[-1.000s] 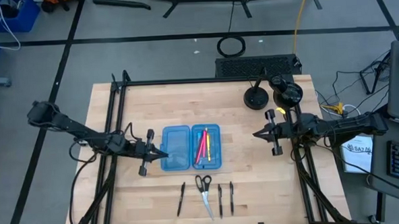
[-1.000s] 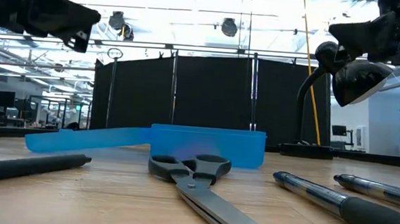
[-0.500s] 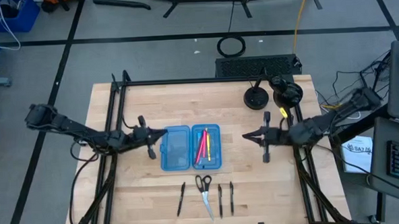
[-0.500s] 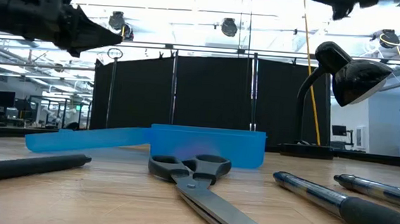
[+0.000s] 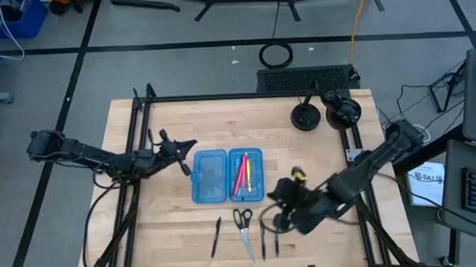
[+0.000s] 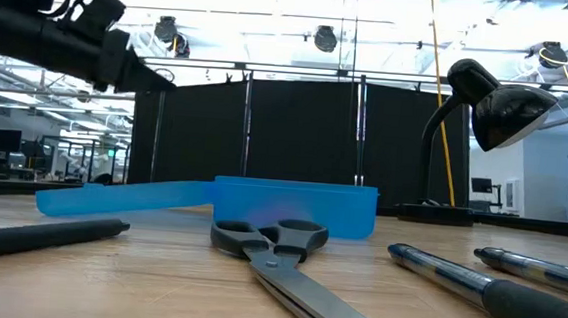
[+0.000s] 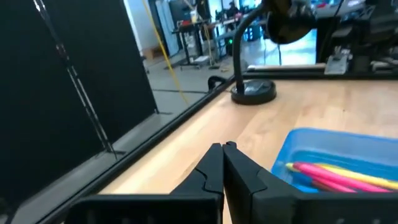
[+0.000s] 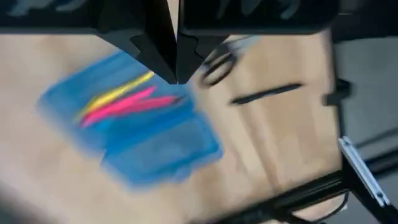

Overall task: Pick & place school supplies into a supply box
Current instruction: Put the right black pen into the blue pencil box

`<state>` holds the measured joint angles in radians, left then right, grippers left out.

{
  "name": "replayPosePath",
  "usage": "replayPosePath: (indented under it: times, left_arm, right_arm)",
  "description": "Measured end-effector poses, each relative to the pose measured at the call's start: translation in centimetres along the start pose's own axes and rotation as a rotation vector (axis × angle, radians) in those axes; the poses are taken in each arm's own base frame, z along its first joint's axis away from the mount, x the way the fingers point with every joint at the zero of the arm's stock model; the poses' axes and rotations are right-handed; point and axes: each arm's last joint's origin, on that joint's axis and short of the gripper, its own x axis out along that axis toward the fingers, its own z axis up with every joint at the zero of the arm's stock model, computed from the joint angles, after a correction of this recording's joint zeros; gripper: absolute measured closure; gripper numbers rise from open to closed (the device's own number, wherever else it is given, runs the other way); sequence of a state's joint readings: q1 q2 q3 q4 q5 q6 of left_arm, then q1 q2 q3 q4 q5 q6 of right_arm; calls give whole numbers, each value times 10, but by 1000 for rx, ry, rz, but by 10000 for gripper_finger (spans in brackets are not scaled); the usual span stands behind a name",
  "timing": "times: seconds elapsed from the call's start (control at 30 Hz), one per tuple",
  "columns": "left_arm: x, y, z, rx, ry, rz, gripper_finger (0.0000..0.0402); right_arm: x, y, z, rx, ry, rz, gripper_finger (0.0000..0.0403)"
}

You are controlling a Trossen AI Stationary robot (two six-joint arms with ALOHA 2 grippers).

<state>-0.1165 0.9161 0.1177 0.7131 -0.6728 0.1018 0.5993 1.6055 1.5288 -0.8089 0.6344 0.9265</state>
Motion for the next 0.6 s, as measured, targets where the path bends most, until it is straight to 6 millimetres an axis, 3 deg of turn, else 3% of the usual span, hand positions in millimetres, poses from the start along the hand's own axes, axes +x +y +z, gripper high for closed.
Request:
replayPosePath:
  times: [0.13, 0.27, 0.6]
  left_arm:
    - [1, 1, -3, -19, 22, -14, 393]
    - [1, -1, -3, -40, 21, -72, 376]
    - [1, -1, -3, -42, 19, -86, 386]
  right_arm:
    - [26, 15, -12, 328, 260, 31, 403]
    - [47, 30, -42, 510, 420, -45, 403]
    - [75, 51, -90, 624, 484, -169, 376]
